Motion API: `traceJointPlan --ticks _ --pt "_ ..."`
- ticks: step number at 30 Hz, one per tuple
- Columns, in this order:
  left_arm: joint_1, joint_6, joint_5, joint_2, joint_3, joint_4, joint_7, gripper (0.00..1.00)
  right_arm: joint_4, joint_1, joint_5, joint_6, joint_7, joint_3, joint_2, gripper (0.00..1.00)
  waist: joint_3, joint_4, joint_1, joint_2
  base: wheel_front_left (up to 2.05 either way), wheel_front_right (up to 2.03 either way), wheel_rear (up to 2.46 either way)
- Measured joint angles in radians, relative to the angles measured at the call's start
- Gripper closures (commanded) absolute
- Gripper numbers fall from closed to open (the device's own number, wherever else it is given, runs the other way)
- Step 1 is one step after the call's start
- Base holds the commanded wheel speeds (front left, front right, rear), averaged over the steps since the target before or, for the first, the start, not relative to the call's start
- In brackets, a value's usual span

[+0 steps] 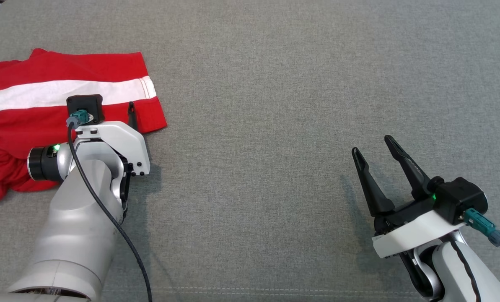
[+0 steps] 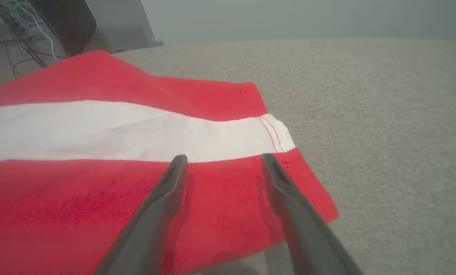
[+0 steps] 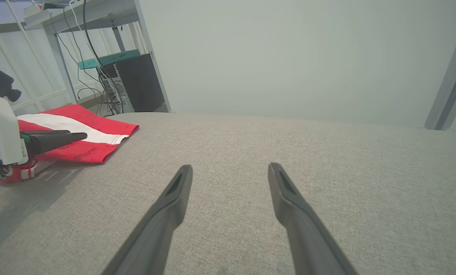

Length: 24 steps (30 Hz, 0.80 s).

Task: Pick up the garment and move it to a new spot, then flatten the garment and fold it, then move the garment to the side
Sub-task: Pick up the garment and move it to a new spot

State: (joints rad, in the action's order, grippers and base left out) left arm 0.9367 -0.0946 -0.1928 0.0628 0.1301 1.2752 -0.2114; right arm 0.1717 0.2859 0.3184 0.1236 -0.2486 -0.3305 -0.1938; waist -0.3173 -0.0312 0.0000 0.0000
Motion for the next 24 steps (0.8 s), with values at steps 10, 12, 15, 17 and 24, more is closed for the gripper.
traceJointPlan --ticks 10,12,15,17,24 --pt "0.009 0.008 -0.023 0.015 0.002 0.021 0.026 0.0 -0.008 0.018 0.008 0.0 0.0 -0.003 -0.012 0.0 -0.046 0.03 0.0 0.0 0.0 0.0 0.0" --pt "0.009 0.001 -0.026 0.021 0.005 0.024 0.027 0.0 -0.013 0.022 0.008 0.0 0.0 -0.004 -0.017 0.0 -0.055 0.035 0.0 0.0 0.0 0.0 0.0" --pt "0.009 -0.004 -0.029 0.022 0.01 0.024 0.041 0.0 -0.023 0.038 0.009 0.0 0.0 -0.005 -0.026 0.0 -0.064 0.042 0.0 0.0 0.0 0.0 0.0" --pt "0.01 -0.008 -0.028 0.024 0.018 0.022 0.058 0.53 -0.024 0.04 0.016 0.0 0.0 -0.006 -0.028 0.0 -0.065 0.046 0.0 0.0001 0.0 0.0 0.0" --pt "0.008 -0.008 -0.028 0.023 0.041 0.027 0.067 1.0 -0.023 0.04 0.017 0.0 0.0 -0.006 -0.027 0.0 -0.042 0.044 0.0 0.0 0.0 0.0 0.0"
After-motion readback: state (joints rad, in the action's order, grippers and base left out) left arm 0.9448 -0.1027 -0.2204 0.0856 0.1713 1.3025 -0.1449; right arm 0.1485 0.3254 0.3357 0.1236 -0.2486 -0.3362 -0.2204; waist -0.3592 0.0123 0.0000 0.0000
